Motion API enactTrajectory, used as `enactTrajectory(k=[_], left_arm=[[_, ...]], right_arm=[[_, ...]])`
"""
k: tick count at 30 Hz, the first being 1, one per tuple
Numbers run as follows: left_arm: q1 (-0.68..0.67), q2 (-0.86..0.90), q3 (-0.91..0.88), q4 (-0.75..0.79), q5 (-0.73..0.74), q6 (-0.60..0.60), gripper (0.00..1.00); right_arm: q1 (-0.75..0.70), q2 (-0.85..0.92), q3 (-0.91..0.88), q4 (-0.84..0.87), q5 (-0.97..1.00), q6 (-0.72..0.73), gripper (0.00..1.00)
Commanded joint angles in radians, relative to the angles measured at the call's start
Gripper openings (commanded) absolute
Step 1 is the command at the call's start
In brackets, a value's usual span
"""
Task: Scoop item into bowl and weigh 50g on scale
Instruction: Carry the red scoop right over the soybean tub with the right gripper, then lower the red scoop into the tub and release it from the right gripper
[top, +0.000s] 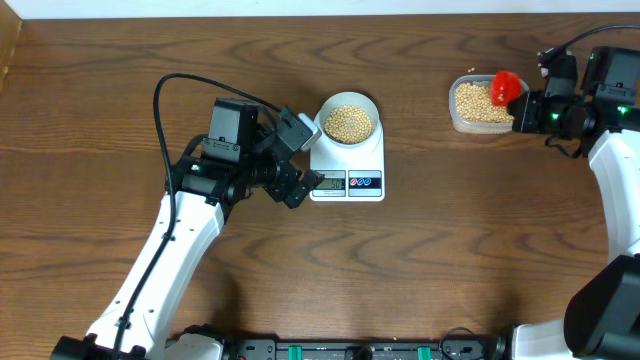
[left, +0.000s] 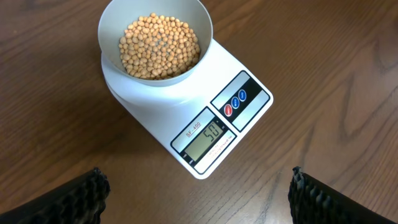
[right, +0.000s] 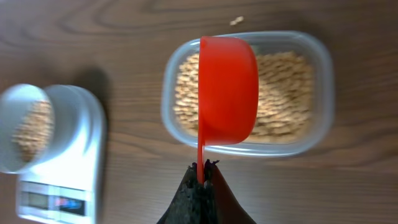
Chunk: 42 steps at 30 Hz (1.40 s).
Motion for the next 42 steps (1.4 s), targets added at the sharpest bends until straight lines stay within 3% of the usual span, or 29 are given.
enactTrajectory(k=[1,7,26,28,37,42], left_arm=[[0.0,0.001,-0.007,-0.001,0.006,0.01,0.95],[0.0,0.001,-0.007,-0.001,0.006,0.01,0.95],[0.0,0.001,-0.007,-0.001,0.006,0.01,0.95],[0.0,0.001,-0.007,-0.001,0.006,0.01,0.95],[0.0,0.001,-0.007,-0.001,0.006,0.01,0.95],[0.0,0.001,-0.007,-0.001,0.006,0.01,0.95]], right_arm=[[0.016,-0.02,0.0,0.0,0.14,-0.151,0.01],[0.07,-0.02,0.0,-0.002,0.348,-0.187,0.01],[0.176,-0.02,0.0,-0.024,0.544,-0.169,0.01],[0.176,-0.02,0.0,-0.025,0.536,-0.087,0.01],[0.18,-0.006,-0.046,0.009,0.394,0.581,0.01],[0.192,-0.006,-0.155,0.147,0.389,0.795,0.01]])
